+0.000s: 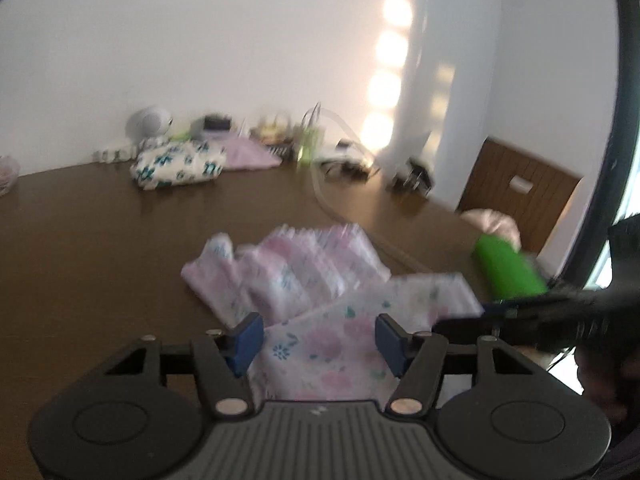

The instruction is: Fold clothes

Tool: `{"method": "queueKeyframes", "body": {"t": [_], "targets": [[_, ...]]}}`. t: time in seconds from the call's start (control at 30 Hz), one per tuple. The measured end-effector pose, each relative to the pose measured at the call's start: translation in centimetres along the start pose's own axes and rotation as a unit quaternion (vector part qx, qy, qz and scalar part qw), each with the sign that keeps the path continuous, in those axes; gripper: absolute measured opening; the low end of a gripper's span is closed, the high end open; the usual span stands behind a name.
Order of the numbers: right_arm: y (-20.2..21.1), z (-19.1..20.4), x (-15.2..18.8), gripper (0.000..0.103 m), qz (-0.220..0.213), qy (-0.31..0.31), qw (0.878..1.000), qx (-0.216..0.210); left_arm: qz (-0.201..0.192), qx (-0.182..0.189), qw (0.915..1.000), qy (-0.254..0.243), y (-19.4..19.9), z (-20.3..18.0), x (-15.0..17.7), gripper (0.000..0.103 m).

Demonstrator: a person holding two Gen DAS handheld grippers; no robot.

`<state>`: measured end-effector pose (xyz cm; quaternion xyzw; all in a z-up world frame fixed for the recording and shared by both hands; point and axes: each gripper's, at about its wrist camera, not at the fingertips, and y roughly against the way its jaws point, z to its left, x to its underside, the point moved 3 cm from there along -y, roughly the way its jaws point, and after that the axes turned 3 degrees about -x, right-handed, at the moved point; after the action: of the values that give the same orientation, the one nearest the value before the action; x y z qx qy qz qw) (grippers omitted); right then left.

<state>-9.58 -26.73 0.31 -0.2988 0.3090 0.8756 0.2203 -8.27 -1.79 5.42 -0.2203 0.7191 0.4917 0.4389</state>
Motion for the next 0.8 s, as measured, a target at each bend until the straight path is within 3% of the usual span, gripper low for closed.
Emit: {"method": "queueKeyframes", "body": {"t": [0.03,0.1,0.17,0.2,0.23,0.27,0.33,0.4,0.47,0.5,0.53,0.57,0.6,0.73,0.8], "targets": [[-0.5,-0.7,0.1,0.005,0.006,-0.030,0.999,-0.019,0.004,-0.002,1.0000,0.003,-0.4,0.2,0.3,0.058],[-1.1,-1.9,0.0,0.005,0.013,-0.073,0.997,-0.036,0.011,-0.007,0.9999,0.009,-1.2,0.7,0.9,0.057],[-0.4,-1.7,-0.3,0.014,0.009,-0.064,0.997,-0.030,0.017,-0.010,0.9997,0.015,-1.9,1.1,1.5,0.057],[0.4,-0.9,-0.5,0.024,0.001,-0.040,0.999,-0.018,0.016,-0.009,0.9997,0.016,-1.9,1.2,1.5,0.057],[1.2,-0.2,-0.8,0.062,-0.008,-0.012,1.000,-0.007,0.015,-0.010,0.9997,0.015,-1.7,1.1,1.5,0.058],[1.6,0.2,-1.0,0.084,-0.016,-0.001,1.000,-0.006,0.013,-0.010,0.9998,0.014,-1.5,1.0,1.6,0.059],[1.9,-0.3,-1.6,0.083,-0.020,-0.026,0.999,-0.027,0.006,-0.010,0.9998,0.015,-1.1,0.7,1.2,0.059],[1.1,-2.3,-2.0,0.077,0.002,-0.113,0.992,-0.056,-0.001,-0.009,0.9998,0.018,-0.5,0.3,0.6,0.060],[0.1,-4.3,-2.0,0.056,0.018,-0.185,0.980,-0.067,-0.007,-0.007,0.9997,0.021,0.1,-0.1,0.1,0.061],[-0.2,-4.9,-1.9,0.051,0.017,-0.208,0.975,-0.076,-0.011,-0.007,0.9997,0.023,0.4,-0.3,-0.2,0.061],[-0.4,-5.2,-1.9,0.038,0.017,-0.218,0.972,-0.081,-0.014,-0.006,0.9996,0.025,0.7,-0.5,-0.5,0.061],[-0.4,-5.1,-1.9,0.017,0.021,-0.215,0.973,-0.080,-0.017,-0.006,0.9995,0.026,0.9,-0.7,-0.8,0.061],[-0.5,-5.0,-1.9,0.013,0.025,-0.211,0.974,-0.079,-0.021,-0.005,0.9994,0.028,1.2,-0.9,-1.0,0.061],[0.4,-2.7,-1.8,0.015,0.045,-0.144,0.986,-0.070,-0.034,-0.003,0.9988,0.035,2.4,-1.7,-2.1,0.062],[1.3,-2.2,-2.0,0.031,0.041,-0.121,0.990,-0.066,-0.039,-0.002,0.9985,0.038,2.8,-2.0,-2.5,0.062]]}}
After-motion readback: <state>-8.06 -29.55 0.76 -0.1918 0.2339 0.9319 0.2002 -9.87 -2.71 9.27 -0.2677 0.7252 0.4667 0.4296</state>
